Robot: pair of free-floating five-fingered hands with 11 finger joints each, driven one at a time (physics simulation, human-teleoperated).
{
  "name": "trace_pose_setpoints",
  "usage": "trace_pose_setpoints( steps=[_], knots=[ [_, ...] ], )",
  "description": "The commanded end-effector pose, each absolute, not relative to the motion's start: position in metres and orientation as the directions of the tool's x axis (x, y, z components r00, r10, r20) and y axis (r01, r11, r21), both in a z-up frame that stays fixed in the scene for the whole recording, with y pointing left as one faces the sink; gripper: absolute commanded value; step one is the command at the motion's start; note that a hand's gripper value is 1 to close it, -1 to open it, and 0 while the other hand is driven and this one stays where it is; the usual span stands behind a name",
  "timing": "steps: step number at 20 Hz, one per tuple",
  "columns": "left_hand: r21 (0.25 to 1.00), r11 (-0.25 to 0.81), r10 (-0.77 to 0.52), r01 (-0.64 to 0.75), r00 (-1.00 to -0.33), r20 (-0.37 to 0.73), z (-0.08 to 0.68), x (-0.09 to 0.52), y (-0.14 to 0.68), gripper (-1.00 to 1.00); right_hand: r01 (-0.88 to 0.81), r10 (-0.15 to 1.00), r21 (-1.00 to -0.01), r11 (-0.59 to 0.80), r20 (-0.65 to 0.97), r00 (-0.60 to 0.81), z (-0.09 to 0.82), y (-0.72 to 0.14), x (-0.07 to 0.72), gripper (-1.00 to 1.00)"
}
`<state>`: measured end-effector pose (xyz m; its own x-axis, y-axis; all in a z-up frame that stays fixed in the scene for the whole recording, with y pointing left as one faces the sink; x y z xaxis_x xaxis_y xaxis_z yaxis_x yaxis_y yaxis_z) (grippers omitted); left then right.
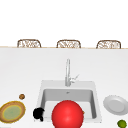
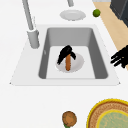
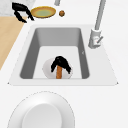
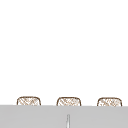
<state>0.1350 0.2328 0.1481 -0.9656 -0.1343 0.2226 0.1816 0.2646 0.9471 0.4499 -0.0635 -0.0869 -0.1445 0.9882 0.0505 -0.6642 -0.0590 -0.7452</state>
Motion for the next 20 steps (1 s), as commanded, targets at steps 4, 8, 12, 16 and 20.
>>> trace_pose_setpoints(
  steps=[4, 8, 12, 16, 20],
  knots=[
    [0.947, 0.265, -0.134, 0.182, -0.966, 0.223, 0.148, 0.135, 0.233, 0.00, -0.638, 0.989, -0.768, -0.057, 0.042, -0.139, -0.096, -0.064, 0.435, 1.00],
    [0.947, 0.265, -0.134, 0.182, -0.966, 0.223, 0.148, 0.135, 0.233, 0.00, -0.525, 0.988, -0.849, -0.057, 0.029, -0.154, -0.095, -0.064, 0.427, 1.00],
    [0.947, 0.265, -0.134, 0.182, -0.966, 0.223, 0.148, 0.135, 0.233, 0.00, -0.474, 0.990, -0.881, -0.013, 0.056, -0.130, -0.077, -0.066, 0.443, 1.00],
    [0.947, 0.265, -0.134, 0.182, -0.966, 0.223, 0.148, 0.135, 0.233, 0.00, -0.495, 0.988, -0.869, -0.013, 0.066, -0.141, -0.043, -0.065, 0.446, 1.00],
    [0.947, 0.265, -0.134, 0.182, -0.966, 0.223, 0.148, 0.135, 0.233, 0.00, -0.506, 0.988, -0.862, -0.012, 0.068, -0.140, -0.013, -0.077, 0.449, 1.00]
  ],
)
